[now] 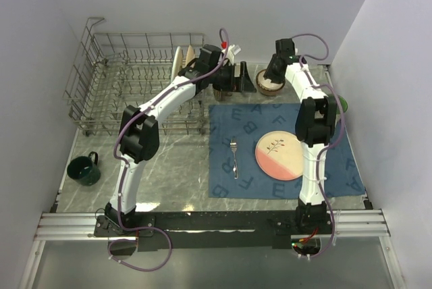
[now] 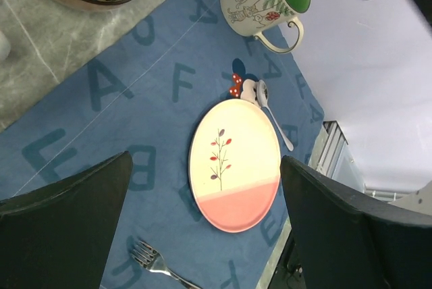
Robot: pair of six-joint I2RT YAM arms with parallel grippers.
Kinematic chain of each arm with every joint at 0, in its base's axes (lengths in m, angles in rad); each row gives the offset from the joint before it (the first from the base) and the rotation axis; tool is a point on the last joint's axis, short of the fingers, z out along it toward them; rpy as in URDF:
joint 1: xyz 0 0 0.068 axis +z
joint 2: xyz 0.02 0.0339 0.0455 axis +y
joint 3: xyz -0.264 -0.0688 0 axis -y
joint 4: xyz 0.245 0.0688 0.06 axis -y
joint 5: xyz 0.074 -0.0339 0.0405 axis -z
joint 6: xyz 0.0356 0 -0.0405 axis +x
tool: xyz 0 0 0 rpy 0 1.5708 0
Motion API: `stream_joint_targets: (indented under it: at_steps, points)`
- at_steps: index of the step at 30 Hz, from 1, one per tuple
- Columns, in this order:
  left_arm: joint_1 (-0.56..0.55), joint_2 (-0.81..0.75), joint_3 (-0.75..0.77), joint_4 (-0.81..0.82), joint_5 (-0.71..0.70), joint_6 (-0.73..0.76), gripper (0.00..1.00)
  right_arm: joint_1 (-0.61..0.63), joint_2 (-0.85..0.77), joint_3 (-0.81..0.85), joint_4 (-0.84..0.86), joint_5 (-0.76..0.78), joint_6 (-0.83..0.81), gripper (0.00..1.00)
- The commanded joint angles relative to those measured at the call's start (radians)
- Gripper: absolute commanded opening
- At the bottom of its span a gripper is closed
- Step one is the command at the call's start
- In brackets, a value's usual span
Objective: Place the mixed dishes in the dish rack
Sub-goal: Grab a bowl with the left arm
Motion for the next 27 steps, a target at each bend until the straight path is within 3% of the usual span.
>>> stream_joint_targets:
  at_steps: [1,7,14,23,27]
  points:
    - [-0.006,-0.024,-0.007,0.041,0.013,-0.01,0.98,0.0,-0.115,-0.008,0.028,0.047,0.014,0.42]
    - [-0.006,-0.03,-0.012,0.03,0.014,0.001,0.98,-0.004,-0.125,0.001,0.016,0.087,-0.012,0.47]
    - [-0.006,-0.051,-0.039,0.028,0.013,0.013,0.98,-0.002,-0.086,0.007,0.03,-0.152,-0.159,0.66]
    - [-0.006,-0.073,-0.073,0.019,0.008,0.018,0.97,-0.004,-0.031,-0.017,0.062,-0.229,-0.15,0.64]
    - [-0.006,-0.079,-0.084,0.018,0.002,0.021,0.97,-0.004,-0.014,-0.013,0.056,-0.212,-0.159,0.54]
